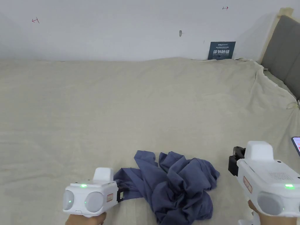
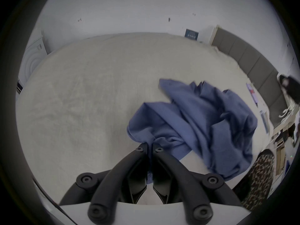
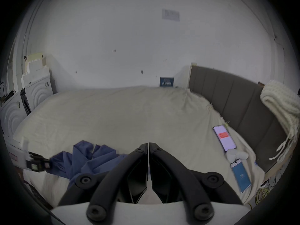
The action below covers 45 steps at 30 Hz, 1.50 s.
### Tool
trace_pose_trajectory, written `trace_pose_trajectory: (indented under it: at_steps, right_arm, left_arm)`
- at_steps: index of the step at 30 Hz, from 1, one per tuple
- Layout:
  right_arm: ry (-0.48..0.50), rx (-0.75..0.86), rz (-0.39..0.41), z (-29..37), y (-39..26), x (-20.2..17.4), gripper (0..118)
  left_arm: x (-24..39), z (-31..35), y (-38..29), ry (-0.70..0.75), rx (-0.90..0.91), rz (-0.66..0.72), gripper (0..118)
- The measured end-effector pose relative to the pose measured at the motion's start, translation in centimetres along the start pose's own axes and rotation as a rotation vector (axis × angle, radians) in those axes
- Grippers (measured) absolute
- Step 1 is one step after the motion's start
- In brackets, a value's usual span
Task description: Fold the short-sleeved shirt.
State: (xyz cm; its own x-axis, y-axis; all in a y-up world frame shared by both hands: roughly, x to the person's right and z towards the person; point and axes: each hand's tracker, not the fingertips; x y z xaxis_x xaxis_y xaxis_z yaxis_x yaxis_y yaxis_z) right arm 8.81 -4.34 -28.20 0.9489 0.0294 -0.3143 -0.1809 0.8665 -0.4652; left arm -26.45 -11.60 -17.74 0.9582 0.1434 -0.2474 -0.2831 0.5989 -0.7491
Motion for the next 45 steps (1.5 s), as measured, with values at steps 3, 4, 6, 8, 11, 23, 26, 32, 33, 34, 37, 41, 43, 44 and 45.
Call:
trace_pose_trajectory:
  at_steps: [3, 4, 6, 8, 11, 23, 26, 32, 33, 34, 37, 41, 43, 44, 45]
  right_arm:
    - [0.023, -0.086, -0.028, -3.9, -0.4, 0.5, 12]
    - [0.018, -0.110, -0.025, -5.2, -0.8, 0.4, 26]
    - [-0.004, -0.154, 0.018, -7.5, -1.4, 0.3, 74]
    - [0.009, -0.194, 0.034, -9.3, -2.1, 0.0, 81]
    - [0.039, -0.296, 0.031, -12.0, -3.1, -0.2, 81]
    - [0.165, -0.459, -0.006, -15.4, -6.4, -2.0, 33]
    - [0.165, -0.419, 0.035, -13.8, -5.4, -2.4, 8]
    - [0.191, -0.257, 0.005, -8.2, -0.4, -0.6, 7]
    - [0.193, -0.226, 0.012, -7.2, 0.7, -0.2, 7]
    - [0.192, -0.197, 0.023, -6.3, 1.8, 0.1, 7]
    - [0.183, -0.115, 0.016, -3.6, 5.2, 1.1, 8]
    - [0.165, -0.036, 0.012, -1.6, 9.1, 3.0, 8]
    - [0.151, -0.005, 0.014, -0.8, 11.1, 3.8, 8]
    - [0.146, 0.008, 0.012, -0.8, 12.0, 4.2, 8]
    - [0.141, 0.027, 0.010, -0.6, 12.9, 4.6, 7]
  left_arm:
    - [-0.5, 1.1, 0.7, -0.008, 0.026, 0.004, 2]
    - [-0.6, 1.3, 0.9, -0.010, 0.036, 0.003, 2]
    - [-0.7, 1.5, 1.2, -0.006, 0.041, -0.006, 2]
    - [-0.9, 1.6, 1.3, -0.009, 0.047, -0.008, 2]
    - [-1.4, 1.3, 1.6, -0.018, 0.049, 0.000, 2]
    - [-1.7, 0.8, 1.7, -0.029, 0.041, -0.007, 2]
    - [-1.6, 1.0, 1.6, -0.025, 0.047, -0.010, 2]
    - [-2.2, 2.4, 2.3, -0.053, 0.097, 0.057, 2]
    - [-2.5, 2.7, 2.6, -0.057, 0.106, 0.070, 2]
    - [-2.8, 3.1, 3.1, -0.059, 0.119, 0.078, 2]
    - [-3.5, 4.3, 4.9, -0.040, 0.161, 0.079, 2]
    - [-5.2, 6.2, 8.0, 0.024, 0.237, 0.061, 2]
    - [-6.0, 7.7, 10.0, 0.056, 0.271, 0.051, 2]
    - [-6.4, 8.3, 10.8, 0.074, 0.291, 0.044, 2]
    - [-6.8, 8.9, 11.9, 0.094, 0.314, 0.034, 2]
